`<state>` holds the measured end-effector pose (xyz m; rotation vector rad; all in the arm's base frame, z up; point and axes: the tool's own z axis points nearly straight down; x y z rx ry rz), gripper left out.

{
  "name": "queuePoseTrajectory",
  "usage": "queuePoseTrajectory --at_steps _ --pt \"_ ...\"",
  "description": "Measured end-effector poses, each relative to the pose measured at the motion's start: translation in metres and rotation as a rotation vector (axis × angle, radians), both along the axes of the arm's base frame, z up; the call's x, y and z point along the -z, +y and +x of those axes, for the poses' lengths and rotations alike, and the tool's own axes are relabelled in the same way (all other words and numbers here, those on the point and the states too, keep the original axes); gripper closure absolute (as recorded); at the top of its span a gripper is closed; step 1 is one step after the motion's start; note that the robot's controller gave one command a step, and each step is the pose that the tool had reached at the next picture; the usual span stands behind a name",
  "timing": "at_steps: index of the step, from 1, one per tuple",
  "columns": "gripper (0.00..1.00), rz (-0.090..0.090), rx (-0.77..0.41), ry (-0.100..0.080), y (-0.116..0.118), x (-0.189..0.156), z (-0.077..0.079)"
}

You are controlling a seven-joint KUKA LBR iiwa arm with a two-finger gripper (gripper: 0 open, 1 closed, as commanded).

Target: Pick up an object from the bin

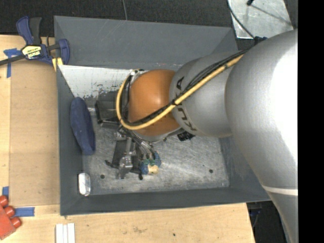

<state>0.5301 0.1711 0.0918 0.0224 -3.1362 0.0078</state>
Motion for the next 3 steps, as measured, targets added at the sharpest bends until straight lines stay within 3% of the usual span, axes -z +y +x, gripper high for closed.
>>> queuePoseTrajectory --at_steps 1,2,3 --pt "0.00 0.006 -0.018 -0.010 -0.041 0.016 -0.022" --pt "1.00 0.010 -0.017 -0.025 -0.039 0.012 -0.017" --pt "1.00 0.006 -0.047 -0.017 -0.056 -0.131 -0.010"
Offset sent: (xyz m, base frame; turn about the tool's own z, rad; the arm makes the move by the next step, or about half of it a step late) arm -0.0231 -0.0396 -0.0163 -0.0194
